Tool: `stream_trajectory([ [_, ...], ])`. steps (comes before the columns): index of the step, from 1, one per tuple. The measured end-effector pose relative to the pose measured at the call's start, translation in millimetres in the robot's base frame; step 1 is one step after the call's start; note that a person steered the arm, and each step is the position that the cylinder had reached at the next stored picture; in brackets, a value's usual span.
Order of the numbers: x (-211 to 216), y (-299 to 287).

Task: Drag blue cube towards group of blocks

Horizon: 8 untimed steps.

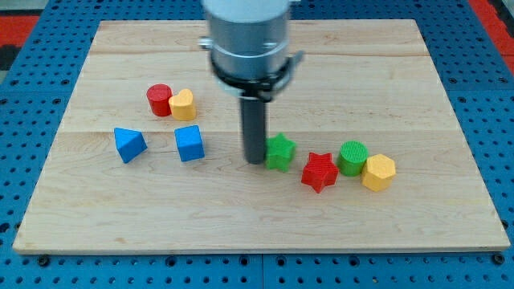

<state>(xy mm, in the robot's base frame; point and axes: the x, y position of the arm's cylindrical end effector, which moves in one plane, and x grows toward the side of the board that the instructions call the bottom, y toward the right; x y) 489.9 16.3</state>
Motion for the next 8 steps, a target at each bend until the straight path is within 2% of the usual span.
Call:
stream_trajectory([
  [1,-0.2,56.2],
  [2,4.7,-40.0],
  [3,42.2,-101.2],
  [4,29.6,-164.1],
  [5,-32.1,-165.7],
  [6,-49.4,-72.1],
  [7,-41.6,7.7],
  [8,-59.4,-93.3],
])
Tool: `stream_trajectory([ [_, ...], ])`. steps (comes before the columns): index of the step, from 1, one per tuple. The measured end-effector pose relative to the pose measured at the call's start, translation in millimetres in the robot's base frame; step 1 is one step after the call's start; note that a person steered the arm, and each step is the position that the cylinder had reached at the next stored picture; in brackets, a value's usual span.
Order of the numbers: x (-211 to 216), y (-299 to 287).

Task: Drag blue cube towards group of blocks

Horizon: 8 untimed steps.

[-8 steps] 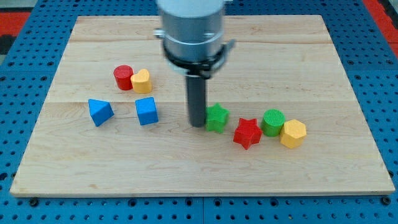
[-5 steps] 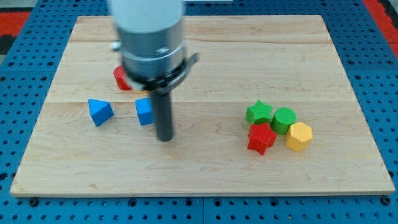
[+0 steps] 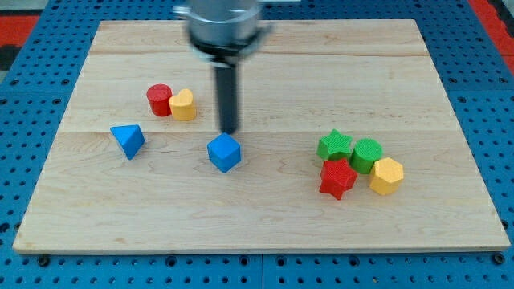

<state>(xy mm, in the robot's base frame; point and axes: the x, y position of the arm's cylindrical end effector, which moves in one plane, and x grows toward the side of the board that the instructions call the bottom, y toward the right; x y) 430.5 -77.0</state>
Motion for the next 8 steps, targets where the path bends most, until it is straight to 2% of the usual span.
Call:
stream_trajectory([
  [1,16.6,-28.4],
  [2,43.3,15.7],
  [3,43.6,89.5],
  [4,52.3,124.9],
  [5,44.2,25.5],
  [6,59.8,13.8],
  [7,79.4,93.8],
  [8,79.4,148.0],
])
